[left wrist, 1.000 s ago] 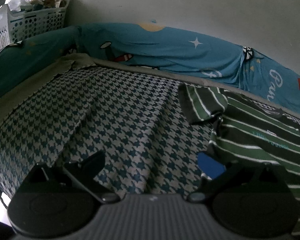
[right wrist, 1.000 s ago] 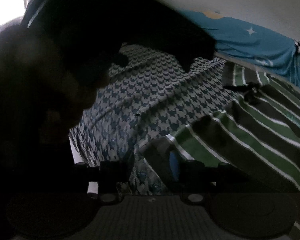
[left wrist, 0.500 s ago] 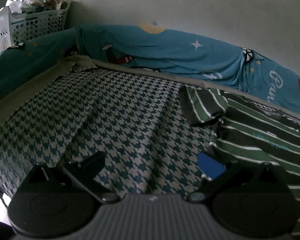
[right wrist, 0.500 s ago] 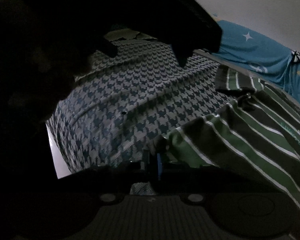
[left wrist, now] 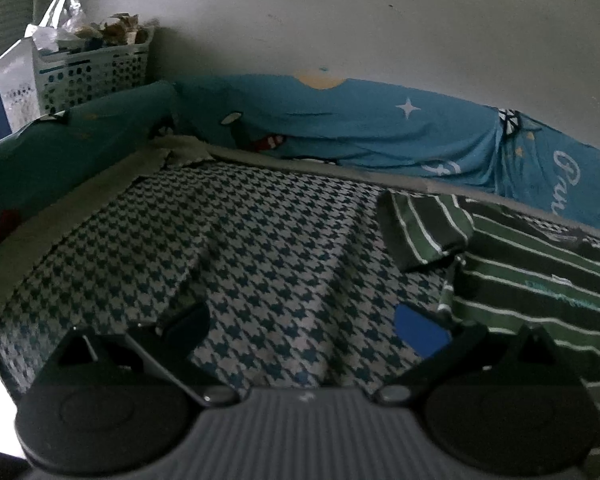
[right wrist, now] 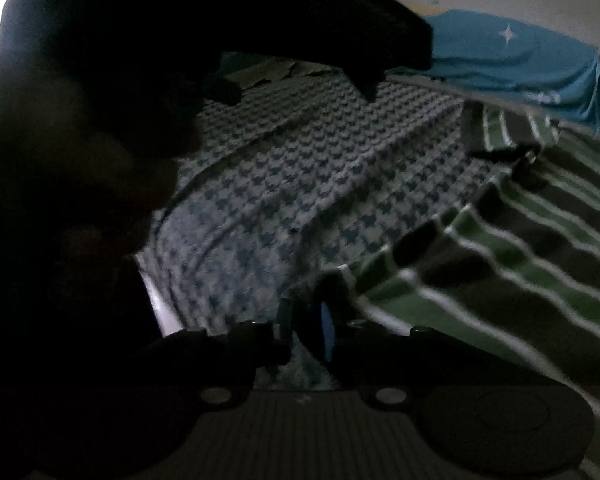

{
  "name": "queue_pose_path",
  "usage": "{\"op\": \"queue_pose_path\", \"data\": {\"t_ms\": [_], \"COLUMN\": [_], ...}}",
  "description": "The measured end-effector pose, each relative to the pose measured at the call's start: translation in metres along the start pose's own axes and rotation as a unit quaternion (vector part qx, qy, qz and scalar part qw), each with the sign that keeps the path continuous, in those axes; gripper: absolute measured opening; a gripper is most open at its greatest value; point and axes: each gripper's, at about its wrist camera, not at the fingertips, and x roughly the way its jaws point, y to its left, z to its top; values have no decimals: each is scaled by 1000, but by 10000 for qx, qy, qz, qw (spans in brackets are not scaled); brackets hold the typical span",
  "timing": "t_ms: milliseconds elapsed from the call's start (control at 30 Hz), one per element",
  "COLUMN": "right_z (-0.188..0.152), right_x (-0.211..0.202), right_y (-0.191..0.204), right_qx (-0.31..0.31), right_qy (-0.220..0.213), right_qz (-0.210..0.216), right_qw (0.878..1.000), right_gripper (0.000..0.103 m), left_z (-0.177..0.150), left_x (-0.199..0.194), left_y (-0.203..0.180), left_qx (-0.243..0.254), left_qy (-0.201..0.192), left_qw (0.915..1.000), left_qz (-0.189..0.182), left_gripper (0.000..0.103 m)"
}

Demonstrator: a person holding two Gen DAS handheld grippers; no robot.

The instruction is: Fold clothes

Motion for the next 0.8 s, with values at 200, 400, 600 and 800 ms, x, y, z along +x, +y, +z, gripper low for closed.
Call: {"op": "queue_pose_path", "data": {"t_ms": [200, 400, 600, 800], "right_z": [-5, -13, -34, -66], "right_x": [-25, -56, -86, -127], "right_y": [-9, -39, -70, -99], "right_qx": [343, 901, 1463, 2028], "right_qy": [-139, -340, -457, -438], "right_qz": [25, -771, -1523, -2173], "right_qw": [9993, 9924, 9764, 9538], "right_gripper": [18, 19, 19, 19], "left_z": [-8, -17, -27, -36], "left_x": [4, 9, 16, 18], "left_y": [-10, -22, -38, -56], "left_qx": [151, 310, 502, 757], "left_qy": [90, 210, 358, 431], "left_qw": [9997, 9984, 9958, 9927], "left_qz": [-172, -423, -672, -835], "left_gripper": [103, 103, 103, 103]}}
